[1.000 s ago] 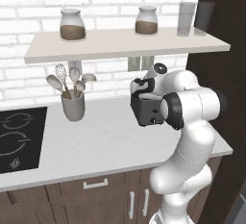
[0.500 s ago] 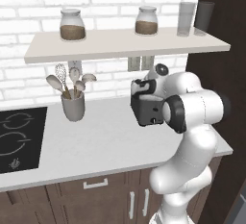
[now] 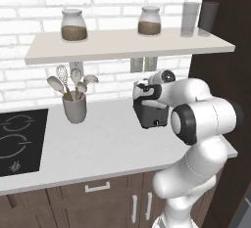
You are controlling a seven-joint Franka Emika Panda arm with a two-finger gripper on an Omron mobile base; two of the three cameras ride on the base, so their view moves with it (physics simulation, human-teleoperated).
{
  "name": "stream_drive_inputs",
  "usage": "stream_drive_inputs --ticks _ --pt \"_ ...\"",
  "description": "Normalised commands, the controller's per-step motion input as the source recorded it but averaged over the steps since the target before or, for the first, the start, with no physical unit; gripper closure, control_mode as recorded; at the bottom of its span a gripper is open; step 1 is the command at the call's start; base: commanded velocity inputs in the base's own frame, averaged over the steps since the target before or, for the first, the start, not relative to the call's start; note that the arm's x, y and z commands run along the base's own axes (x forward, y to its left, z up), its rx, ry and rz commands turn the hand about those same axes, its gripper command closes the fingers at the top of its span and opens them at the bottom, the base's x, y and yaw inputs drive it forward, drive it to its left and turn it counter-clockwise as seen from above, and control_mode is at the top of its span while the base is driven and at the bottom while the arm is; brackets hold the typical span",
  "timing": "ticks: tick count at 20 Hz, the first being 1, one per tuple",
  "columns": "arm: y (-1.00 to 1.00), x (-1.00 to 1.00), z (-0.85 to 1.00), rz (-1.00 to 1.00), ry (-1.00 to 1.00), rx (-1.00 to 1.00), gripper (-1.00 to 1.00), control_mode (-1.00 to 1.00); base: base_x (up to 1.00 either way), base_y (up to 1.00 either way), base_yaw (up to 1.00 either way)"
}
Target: Start the toaster. Once the lever pops up, take the bread to the plate on the dining counter.
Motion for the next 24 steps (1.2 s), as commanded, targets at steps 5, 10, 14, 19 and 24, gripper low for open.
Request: stream_drive_inputs --ticks 5,10,14,19,24 --pt "0.00 -0.08 0.66 0.00 -0.14 0.00 1.00 -1.00 0.00 0.00 0.00" --pt "0.00 -0.27 0.44 0.00 -0.08 0.00 1.00 -1.00 0.00 0.00 0.00" --pt "0.01 -0.57 0.17 0.00 -0.01 0.00 1.00 -1.00 0.00 0.00 0.00" --pt "0.00 -0.52 0.35 0.00 -0.01 0.00 1.00 -1.00 0.00 0.00 0.00" --pt "0.03 -0.69 0.43 0.00 0.00 0.00 1.00 -1.00 0.00 0.00 0.00"
